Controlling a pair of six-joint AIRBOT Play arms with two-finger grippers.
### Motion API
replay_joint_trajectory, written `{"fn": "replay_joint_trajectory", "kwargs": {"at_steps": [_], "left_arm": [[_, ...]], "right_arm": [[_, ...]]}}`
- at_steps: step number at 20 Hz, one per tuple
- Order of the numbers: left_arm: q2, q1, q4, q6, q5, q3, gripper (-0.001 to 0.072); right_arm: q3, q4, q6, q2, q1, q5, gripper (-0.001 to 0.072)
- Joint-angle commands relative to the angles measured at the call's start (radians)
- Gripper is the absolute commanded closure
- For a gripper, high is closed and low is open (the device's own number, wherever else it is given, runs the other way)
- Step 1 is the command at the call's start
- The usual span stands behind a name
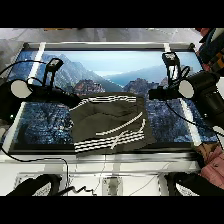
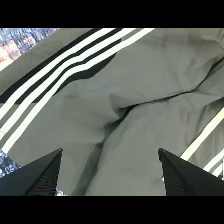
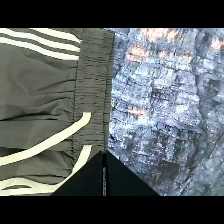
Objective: Fold the clothes and pants, and hang the long-sleeved shirts on hangers.
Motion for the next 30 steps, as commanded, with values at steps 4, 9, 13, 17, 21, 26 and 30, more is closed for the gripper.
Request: {"fn": "replay_joint_trajectory", "kwargs": {"at_steps": [4,9,13,17,21,26,30], "left_arm": [[0.001,0.0,0.0,0.0,0.0,0.001,0.0007],[0.001,0.0,0.0,0.0,0.0,0.001,0.0008],[0.001,0.0,0.0,0.0,0.0,0.001,0.0007],[0.001,0.0,0.0,0.0,0.0,0.001,0.0007],[0.001,0.0,0.0,-0.001,0.0,0.001,0.0007],[0.001,0.0,-0.037,0.0,0.0,0.001,0.0007],[0.001,0.0,-0.046,0.0,0.0,0.001,0.0007]], "right_arm": [[0.001,0.0,0.0,0.0,0.001,0.0,0.0683],[0.001,0.0,0.0,0.0,0.0,0.0,0.0682],[0.001,0.0,0.0,0.0,0.0,0.0,0.0683],[0.001,0.0,0.0,0.0,0.0,-0.049,0.0683],[0.003,-0.043,-0.034,0.0,-0.001,-0.094,0.0683],[-0.042,-0.06,-0.383,-0.001,-0.149,-0.031,0.0683],[-0.233,0.239,-0.549,0.0,-0.451,0.063,0.0684]]}}
